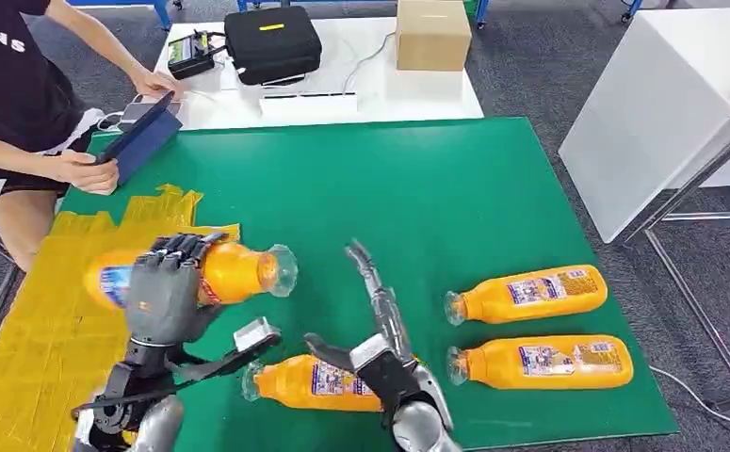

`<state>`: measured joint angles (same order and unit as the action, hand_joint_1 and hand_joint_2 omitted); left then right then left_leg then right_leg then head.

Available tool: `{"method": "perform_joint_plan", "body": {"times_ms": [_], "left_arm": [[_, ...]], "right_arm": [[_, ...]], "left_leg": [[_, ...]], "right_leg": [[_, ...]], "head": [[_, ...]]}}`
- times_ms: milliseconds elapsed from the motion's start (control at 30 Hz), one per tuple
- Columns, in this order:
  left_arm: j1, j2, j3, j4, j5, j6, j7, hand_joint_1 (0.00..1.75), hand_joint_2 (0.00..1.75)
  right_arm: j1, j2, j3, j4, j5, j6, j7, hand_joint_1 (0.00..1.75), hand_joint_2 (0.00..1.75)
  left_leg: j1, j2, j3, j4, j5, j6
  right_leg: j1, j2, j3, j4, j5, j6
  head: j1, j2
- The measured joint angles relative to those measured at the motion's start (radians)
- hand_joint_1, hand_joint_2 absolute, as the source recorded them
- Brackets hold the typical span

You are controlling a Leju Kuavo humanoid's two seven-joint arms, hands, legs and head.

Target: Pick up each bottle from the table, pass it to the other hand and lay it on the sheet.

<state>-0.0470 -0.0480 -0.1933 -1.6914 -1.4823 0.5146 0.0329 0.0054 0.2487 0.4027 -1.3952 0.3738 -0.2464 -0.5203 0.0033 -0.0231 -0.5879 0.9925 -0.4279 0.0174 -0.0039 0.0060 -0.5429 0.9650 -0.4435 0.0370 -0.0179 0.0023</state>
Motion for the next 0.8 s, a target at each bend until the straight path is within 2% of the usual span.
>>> {"method": "perform_joint_plan", "body": {"times_ms": [133, 300, 467, 800], "left_arm": [[-0.048, 0.041, 0.108, 0.067, 0.011, 0.005, 0.075, 1.75, 1.75], [-0.077, 0.059, 0.185, 0.144, -0.056, -0.002, 0.089, 1.75, 1.75], [-0.117, 0.095, 0.152, 0.240, -0.070, -0.142, 0.156, 1.75, 1.75], [-0.151, 0.119, 0.100, 0.340, -0.071, -0.160, 0.177, 1.75, 1.75]], "right_arm": [[0.018, -0.002, -0.067, -0.059, -0.010, 0.013, 0.000, 0.00, 1.75], [0.033, -0.002, -0.108, -0.109, -0.013, 0.010, 0.000, 0.00, 1.75], [0.038, -0.002, -0.130, -0.145, -0.013, 0.015, 0.004, 0.00, 1.75], [0.043, -0.002, -0.146, -0.172, -0.012, 0.022, 0.004, 0.00, 1.75]], "left_leg": [[0.000, 0.000, 0.000, 0.000, 0.001, 0.000], [0.000, -0.001, 0.000, 0.000, 0.001, 0.000], [-0.001, 0.000, 0.000, 0.000, 0.001, 0.000], [0.000, 0.000, 0.000, 0.000, 0.001, 0.000]], "right_leg": [[0.000, 0.000, 0.001, 0.000, 0.000, 0.000], [0.000, 0.000, 0.001, 0.001, 0.000, 0.000], [0.000, 0.000, 0.000, 0.000, 0.000, 0.000], [0.000, 0.000, 0.000, 0.000, 0.000, 0.000]], "head": [[0.000, 0.000], [0.000, 0.000], [0.000, 0.000], [0.000, 0.000]]}}
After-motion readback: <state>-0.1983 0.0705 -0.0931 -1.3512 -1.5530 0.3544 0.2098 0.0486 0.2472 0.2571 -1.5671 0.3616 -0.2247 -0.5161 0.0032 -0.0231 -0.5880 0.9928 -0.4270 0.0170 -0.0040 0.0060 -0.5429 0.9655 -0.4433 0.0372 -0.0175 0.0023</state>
